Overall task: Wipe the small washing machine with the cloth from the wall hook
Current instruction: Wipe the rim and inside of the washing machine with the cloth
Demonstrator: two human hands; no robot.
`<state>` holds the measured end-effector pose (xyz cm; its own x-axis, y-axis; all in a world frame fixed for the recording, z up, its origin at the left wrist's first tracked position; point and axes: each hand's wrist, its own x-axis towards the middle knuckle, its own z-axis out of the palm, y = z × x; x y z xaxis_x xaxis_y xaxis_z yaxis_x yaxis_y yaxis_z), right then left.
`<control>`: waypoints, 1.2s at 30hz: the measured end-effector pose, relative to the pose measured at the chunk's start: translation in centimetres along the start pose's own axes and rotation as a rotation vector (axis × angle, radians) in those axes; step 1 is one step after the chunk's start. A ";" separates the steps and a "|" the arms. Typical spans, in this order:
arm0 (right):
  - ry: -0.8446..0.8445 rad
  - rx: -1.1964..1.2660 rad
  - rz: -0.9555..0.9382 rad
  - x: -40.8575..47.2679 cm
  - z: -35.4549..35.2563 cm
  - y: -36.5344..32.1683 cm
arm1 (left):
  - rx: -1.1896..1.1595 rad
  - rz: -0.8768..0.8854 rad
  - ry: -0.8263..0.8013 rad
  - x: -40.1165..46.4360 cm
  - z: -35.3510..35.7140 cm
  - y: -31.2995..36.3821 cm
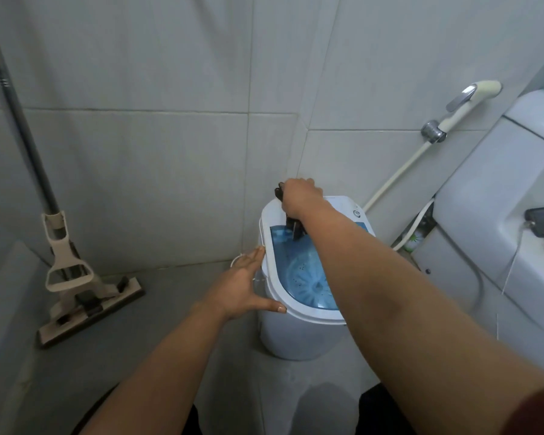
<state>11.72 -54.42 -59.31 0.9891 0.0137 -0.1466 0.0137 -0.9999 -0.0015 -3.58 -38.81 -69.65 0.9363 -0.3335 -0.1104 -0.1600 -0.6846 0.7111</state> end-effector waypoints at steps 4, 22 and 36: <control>0.089 -0.013 -0.066 -1.2 0.8 0.3 | -0.018 -0.008 -0.006 -0.2 -0.2 0.4; 0.214 -0.129 -0.329 -6.5 4.6 -0.8 | -0.010 -0.030 -0.065 -0.4 -0.5 1.2; 0.188 -0.148 -0.134 -3.4 2.1 2.6 | 0.008 -0.005 -0.047 -0.1 -0.4 0.6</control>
<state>8.08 -57.11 -60.92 0.9867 0.1598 0.0313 0.1541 -0.9784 0.1377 -3.66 -38.90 -68.89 0.9213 -0.3601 -0.1468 -0.1580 -0.6916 0.7048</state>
